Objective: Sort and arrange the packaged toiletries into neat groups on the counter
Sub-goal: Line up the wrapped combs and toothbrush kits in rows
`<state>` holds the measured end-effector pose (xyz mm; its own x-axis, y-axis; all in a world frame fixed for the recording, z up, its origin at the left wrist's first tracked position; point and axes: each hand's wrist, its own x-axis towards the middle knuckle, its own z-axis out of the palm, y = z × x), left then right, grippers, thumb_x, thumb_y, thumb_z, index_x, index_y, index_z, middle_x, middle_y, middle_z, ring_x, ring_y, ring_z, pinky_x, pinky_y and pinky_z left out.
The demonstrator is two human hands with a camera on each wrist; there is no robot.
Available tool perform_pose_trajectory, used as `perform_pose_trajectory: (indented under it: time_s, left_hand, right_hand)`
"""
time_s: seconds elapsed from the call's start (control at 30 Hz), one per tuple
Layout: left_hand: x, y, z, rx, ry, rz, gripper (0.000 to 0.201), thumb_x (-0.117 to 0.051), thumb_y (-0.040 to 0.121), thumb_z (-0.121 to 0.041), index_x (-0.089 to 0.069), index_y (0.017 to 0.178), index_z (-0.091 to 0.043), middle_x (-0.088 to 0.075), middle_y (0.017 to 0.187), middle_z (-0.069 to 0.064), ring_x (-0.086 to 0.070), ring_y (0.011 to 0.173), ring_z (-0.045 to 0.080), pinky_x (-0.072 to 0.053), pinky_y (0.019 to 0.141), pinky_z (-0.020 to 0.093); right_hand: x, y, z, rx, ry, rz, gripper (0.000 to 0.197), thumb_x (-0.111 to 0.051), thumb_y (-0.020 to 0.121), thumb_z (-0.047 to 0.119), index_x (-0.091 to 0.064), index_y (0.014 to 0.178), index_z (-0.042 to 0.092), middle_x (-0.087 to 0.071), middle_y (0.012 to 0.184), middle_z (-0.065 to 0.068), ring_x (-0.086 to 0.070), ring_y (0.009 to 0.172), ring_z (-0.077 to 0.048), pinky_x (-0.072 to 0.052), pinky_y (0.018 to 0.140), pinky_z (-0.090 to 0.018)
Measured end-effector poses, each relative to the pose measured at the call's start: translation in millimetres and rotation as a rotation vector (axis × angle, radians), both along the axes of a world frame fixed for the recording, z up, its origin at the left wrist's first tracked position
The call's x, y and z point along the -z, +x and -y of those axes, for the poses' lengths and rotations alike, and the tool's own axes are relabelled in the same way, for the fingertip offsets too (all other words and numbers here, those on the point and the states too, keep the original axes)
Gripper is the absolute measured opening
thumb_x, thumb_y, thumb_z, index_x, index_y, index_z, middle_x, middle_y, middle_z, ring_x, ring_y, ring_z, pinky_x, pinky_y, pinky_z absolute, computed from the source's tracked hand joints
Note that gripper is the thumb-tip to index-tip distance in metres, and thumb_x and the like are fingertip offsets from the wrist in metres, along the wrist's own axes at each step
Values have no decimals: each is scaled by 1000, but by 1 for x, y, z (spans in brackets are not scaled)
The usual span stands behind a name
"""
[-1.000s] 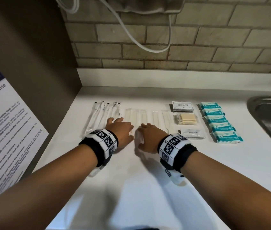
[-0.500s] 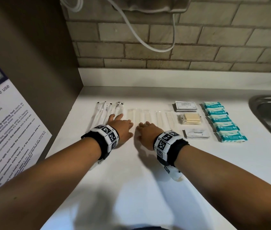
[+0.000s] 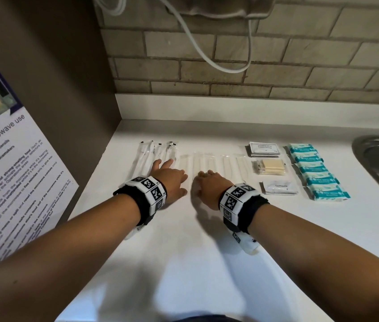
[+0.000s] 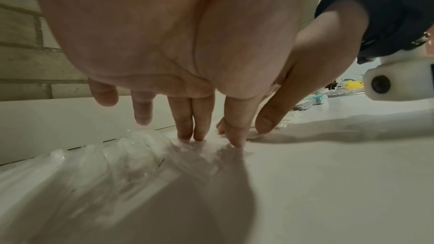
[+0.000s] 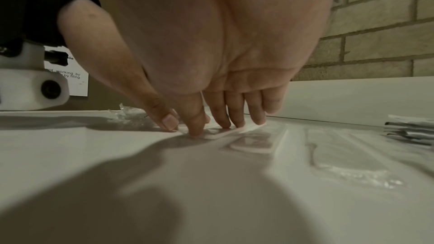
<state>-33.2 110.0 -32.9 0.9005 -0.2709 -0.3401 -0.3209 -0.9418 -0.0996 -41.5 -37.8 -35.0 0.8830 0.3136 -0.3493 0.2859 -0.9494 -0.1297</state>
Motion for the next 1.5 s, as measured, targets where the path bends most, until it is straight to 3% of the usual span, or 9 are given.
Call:
perform_pose_trajectory:
  time_s: [0.6,0.77,0.9,0.97,1.03,1.1,1.17,1.33,1.5]
  left_hand:
    - [-1,3,0,-8,16,-14,52,-36,98,-48,-35,146,-27,-29,156,-9,-1,149,28,2,116,52]
    - [1,4,-1,-10,-11,-16,51,-36,98,-46,-37,145,-27,-30,156,-9,-2,149,29,3,116,52]
    - [0,3,-5,-22,-103,-3,52,-37,98,-45,-34,147,-28,-27,157,-10,-3,150,25,4,117,50]
    - [-4,3,-11,-72,-246,50,49,-41,97,-41,-40,144,-30,-31,156,-10,-11,149,21,0,118,47]
    - [-9,5,-22,-153,-399,148,43,-44,96,-37,-48,138,-31,-41,150,-7,-29,143,19,-14,118,42]
    - [-15,9,-38,-243,-501,215,37,-47,96,-32,-56,131,-29,-51,142,-2,-47,130,21,-33,111,39]
    - [-20,14,-56,-318,-512,239,34,-50,95,-29,-59,127,-26,-58,134,-1,-54,120,22,-43,103,36]
    - [-18,22,-95,-453,-353,138,40,-53,92,-24,-56,132,-26,-50,138,5,-51,124,26,-43,103,36]
    - [0,18,-107,-420,-274,51,44,-52,95,-27,-50,139,-26,-40,141,10,-48,127,30,-42,105,38]
  right_hand:
    - [-7,-3,-1,1,-13,6,40,-32,100,22,-47,134,5,-48,138,-10,-40,131,-28,-33,109,-37]
    - [-9,-4,-1,6,-9,0,39,-32,101,21,-47,132,4,-52,132,-12,-43,127,-28,-34,106,-37]
    - [-8,-2,0,-16,-12,13,41,-32,101,22,-46,136,5,-47,139,-11,-40,131,-29,-33,109,-37]
    - [-8,0,-1,-38,-9,43,44,-34,99,22,-44,139,8,-44,144,-9,-38,135,-29,-30,113,-38]
    - [-9,3,-4,-61,15,103,43,-39,97,24,-47,138,12,-47,143,-8,-41,132,-28,-31,113,-39]
    - [-13,5,-11,-90,39,171,42,-45,95,28,-50,135,15,-51,139,-7,-46,128,-28,-33,111,-39]
    - [-17,6,-21,-122,58,221,42,-48,93,30,-52,133,17,-54,135,-6,-48,125,-27,-34,108,-39]
    - [-21,8,-60,-208,62,213,48,-47,95,35,-45,140,19,-48,143,-5,-39,134,-27,-24,117,-44]
    - [-17,21,-92,-239,-23,140,55,-40,99,37,-30,149,18,-35,153,-6,-24,144,-29,-13,120,-45]
